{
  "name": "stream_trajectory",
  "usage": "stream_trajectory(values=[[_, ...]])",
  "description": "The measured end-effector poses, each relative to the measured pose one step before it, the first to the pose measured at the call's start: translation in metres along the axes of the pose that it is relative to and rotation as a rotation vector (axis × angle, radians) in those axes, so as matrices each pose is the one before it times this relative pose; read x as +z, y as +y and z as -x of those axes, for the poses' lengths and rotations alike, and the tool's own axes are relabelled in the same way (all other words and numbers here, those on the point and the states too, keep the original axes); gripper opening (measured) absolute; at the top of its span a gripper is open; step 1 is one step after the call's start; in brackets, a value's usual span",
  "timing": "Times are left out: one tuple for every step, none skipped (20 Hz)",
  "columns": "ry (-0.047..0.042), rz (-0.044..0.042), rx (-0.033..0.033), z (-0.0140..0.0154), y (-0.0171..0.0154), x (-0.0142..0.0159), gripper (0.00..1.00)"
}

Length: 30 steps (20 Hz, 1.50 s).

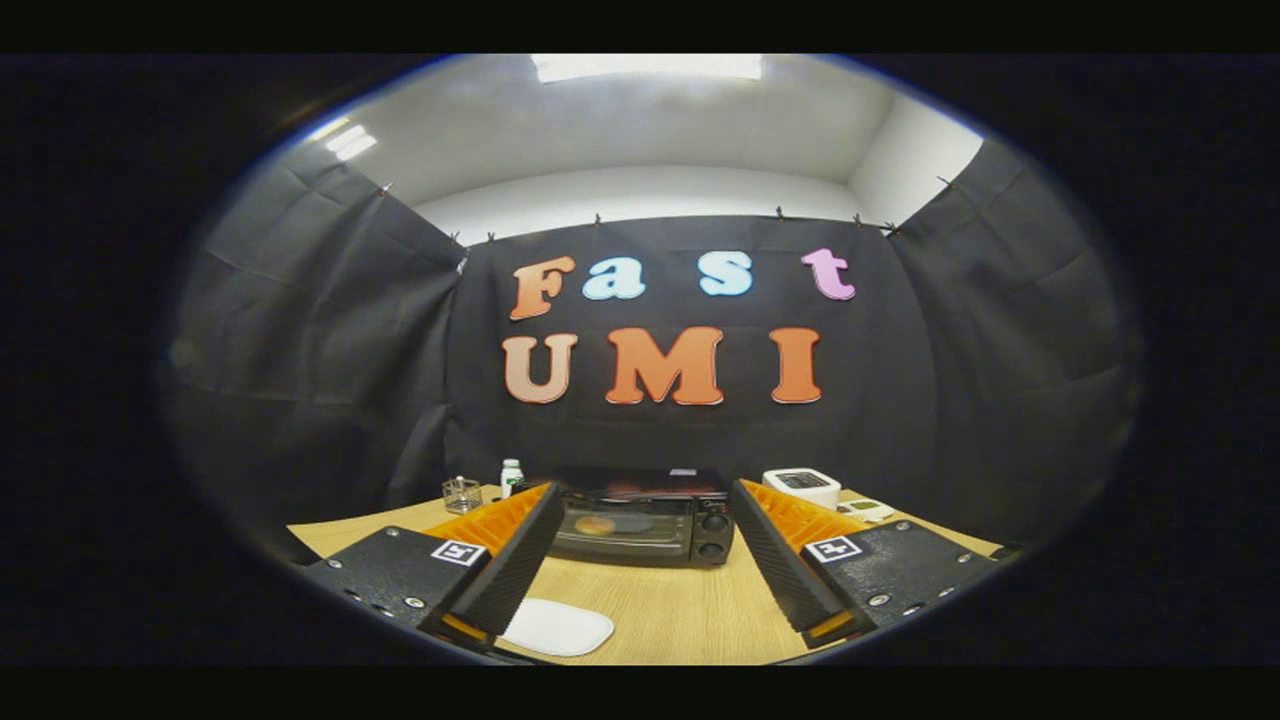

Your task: Open the toaster oven, put the food inside, and close the toaster oven door.

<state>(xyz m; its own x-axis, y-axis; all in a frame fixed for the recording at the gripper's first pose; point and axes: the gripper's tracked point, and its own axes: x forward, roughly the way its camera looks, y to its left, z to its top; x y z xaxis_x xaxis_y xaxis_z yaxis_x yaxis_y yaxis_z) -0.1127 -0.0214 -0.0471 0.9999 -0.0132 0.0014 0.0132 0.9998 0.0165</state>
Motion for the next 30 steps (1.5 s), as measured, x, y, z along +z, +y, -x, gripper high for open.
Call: stream_trajectory(values=[[-0.00821,0.00078,-0.00576,0.00131,-0.0018,0.0041,1.0],[-0.00648,0.00055,0.00342,0.00085,0.00047,0.00292,1.0],[-0.0048,0.0032,0.00996,0.00119,0.00248,0.00239,1.0],[-0.00533,0.00223,0.00163,-0.00026,-0.00019,0.00087,1.0],[-0.00861,0.00135,-0.00436,0.00031,-0.00189,0.00055,1.0],[-0.00591,0.00018,-0.00934,-0.00112,-0.00097,-0.00039,1.0],[-0.00665,0.00114,-0.00276,-0.00048,0.00066,0.00011,1.0],[-0.0008,0.00106,0.00235,-0.00165,0.00352,-0.00079,1.0],[0.00111,0.00344,0.00569,-0.00224,0.00306,-0.00278,1.0],[-0.00058,0.00365,-0.001,-0.00187,0.00217,0.00009,1.0],[0.00065,0.00284,-0.00368,-0.00245,0.00037,-0.00032,1.0],[-0.00228,0.00169,0.00143,-0.00122,0.00181,-0.00012,1.0],[-0.00311,0.00079,0.00112,-0.00161,0.00316,-0.00019,1.0],[-0.00382,-0.00046,0.00144,-0.00052,0.00154,-0.00138,1.0],[-0.00409,-0.00106,0.00028,-0.00122,0.00135,-0.0004,1.0],[0.0028,0.00093,0.00026,-0.00101,0.0019,-0.00273,1.0],[0.00647,0.00098,-0.0032,-0.00129,-0.00018,-0.00377,1.0],[0.00692,-0.0002,-0.00698,-0.00098,-0.00166,-0.00295,1.0],[0.00402,-0.00117,-0.00667,-0.00169,-0.00099,-0.00235,1.0],[0.00427,-0.00208,-0.00811,-0.00218,-0.00199,-0.00086,1.0],[-0.00118,-0.00706,-0.0075,-0.00244,-0.00214,-0.00045,1.0],[0.00035,-0.01189,-0.00765,-0.00207,-0.00133,0.00065,1.0],[0.00208,-0.00946,-0.00319,-0.0012,0.00138,-0.00038,1.0],[-0.00311,-0.00688,-0.00383,-0.00076,0.00016,0.00089,1.0],[-0.00721,0.00035,-0.00343,-0.0011,-0.00065,0.00174,1.0],[-0.00836,0.00983,-0.00859,0.00091,-0.0027,0.0016,1.0],[-0.00674,0.01417,-0.01241,0.00022,-0.00315,0.00025,1.0],[-0.00431,0.01671,-0.00895,0.0001,-0.00148,-0.00095,1.0],[0.00026,0.01578,-0.00737,0.00162,0.00016,-0.00236,1.0],[0.00151,0.01093,-0.00419,0.00017,-0.00001,-0.0026,1.0]])
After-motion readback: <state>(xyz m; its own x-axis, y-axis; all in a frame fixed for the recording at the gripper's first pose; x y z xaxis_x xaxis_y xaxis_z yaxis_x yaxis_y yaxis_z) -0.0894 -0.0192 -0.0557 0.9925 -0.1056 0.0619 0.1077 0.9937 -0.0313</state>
